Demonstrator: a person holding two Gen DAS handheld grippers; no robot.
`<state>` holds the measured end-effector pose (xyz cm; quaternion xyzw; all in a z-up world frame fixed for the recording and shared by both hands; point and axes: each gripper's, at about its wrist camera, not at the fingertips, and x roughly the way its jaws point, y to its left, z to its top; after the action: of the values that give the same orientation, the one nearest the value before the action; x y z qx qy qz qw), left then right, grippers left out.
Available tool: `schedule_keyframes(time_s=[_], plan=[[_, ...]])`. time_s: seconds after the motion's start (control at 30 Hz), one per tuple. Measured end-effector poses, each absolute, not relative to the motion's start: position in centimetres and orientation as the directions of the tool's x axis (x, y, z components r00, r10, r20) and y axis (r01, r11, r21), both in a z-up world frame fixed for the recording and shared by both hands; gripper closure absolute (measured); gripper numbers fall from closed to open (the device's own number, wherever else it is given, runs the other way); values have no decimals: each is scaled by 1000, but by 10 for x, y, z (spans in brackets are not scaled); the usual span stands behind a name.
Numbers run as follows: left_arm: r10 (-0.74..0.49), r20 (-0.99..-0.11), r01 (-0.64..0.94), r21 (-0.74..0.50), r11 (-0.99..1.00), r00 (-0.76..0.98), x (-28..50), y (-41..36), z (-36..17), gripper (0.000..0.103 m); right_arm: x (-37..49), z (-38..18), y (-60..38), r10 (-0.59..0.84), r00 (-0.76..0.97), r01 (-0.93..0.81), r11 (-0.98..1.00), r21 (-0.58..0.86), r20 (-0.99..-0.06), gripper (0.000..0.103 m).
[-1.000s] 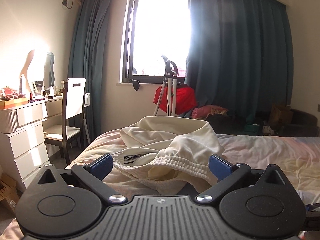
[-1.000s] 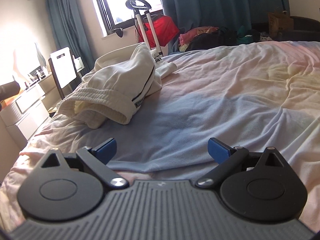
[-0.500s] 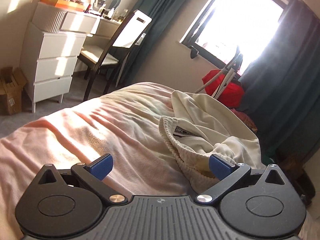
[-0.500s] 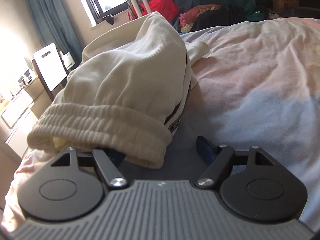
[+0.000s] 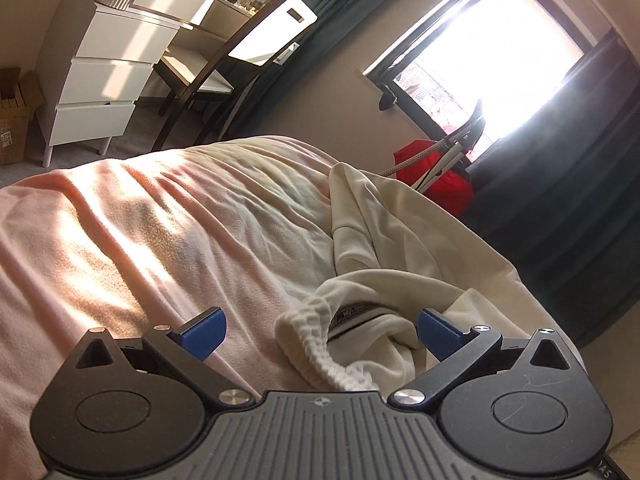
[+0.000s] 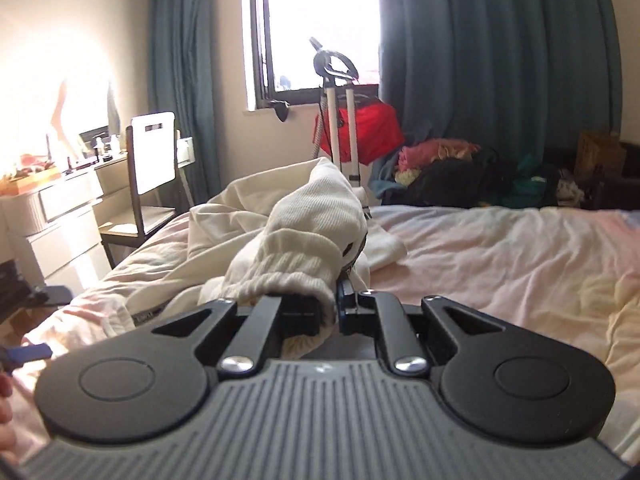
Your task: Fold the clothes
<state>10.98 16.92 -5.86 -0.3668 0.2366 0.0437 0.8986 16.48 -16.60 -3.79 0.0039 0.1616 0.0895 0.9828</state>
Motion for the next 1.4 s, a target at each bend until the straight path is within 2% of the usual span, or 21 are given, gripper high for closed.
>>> schedule_keyframes(time_s=[0.1, 0.2, 0.43, 0.5, 0.57, 0.63, 0.67, 0.7, 0.73, 0.83, 0.93, 1.03, 1.1, 1.17, 1.23, 1.27, 1.4], plan=[[-120, -452, -238, -654, 718, 884, 101, 166, -56, 0, 122, -22, -173, 208, 936, -223, 974, -22, -283, 92], [-119, -472, -236, -625, 744, 874, 94, 156, -52, 0, 93, -22, -189, 216, 934, -226, 974, -5, -284, 92], [-106, -548, -234, -514, 826, 830, 93, 124, -55, 0, 92, -72, -226, 120, 888, -82, 991, 104, -444, 90], [-101, -569, -221, -469, 855, 816, 97, 114, -59, 3, 97, -77, -238, 143, 871, -47, 977, 209, -470, 88], [-104, -592, -210, -436, 875, 799, 101, 106, -65, 6, 99, -80, -254, 198, 853, -20, 937, 348, -483, 81], [-113, -611, -202, -423, 883, 783, 105, 101, -70, 10, 93, -83, -273, 261, 847, -2, 873, 488, -464, 49], [-117, -619, -200, -418, 886, 776, 106, 98, -73, 11, 87, -86, -284, 287, 850, 14, 825, 564, -441, 39], [-117, -627, -198, -409, 891, 771, 108, 96, -75, 11, 82, -89, -297, 309, 856, 27, 773, 634, -414, 22], [-116, -634, -195, -400, 896, 765, 109, 93, -77, 12, 77, -92, -307, 326, 864, 35, 721, 692, -383, 16], [-115, -653, -185, -372, 910, 749, 113, 85, -82, 15, 77, -101, -333, 359, 879, 59, 569, 820, -313, 16], [-118, -669, -176, -355, 918, 734, 115, 79, -86, 19, 88, -108, -336, 398, 869, 59, 510, 858, -296, 16], [-128, -679, -182, -365, 913, 723, 119, 77, -90, 21, 101, -110, -322, 427, 839, 41, 567, 822, -336, 18], [-119, -675, -195, -371, 908, 728, 119, 78, -91, 24, 110, -110, -311, 437, 826, 10, 618, 786, -355, 25], [-106, -677, -219, -376, 900, 728, 120, 81, -93, 30, 119, -109, -305, 411, 830, 7, 668, 744, -377, 26], [-74, -686, -244, -354, 903, 724, 121, 83, -93, 45, 126, -111, -305, 368, 843, 19, 709, 705, -392, 26], [-63, -687, -252, -348, 903, 723, 121, 84, -94, 48, 130, -113, -306, 360, 844, 22, 717, 697, -397, 26], [-61, -686, -254, -348, 903, 725, 122, 85, -94, 49, 141, -130, -308, 399, 818, 28, 691, 722, -413, 26]])
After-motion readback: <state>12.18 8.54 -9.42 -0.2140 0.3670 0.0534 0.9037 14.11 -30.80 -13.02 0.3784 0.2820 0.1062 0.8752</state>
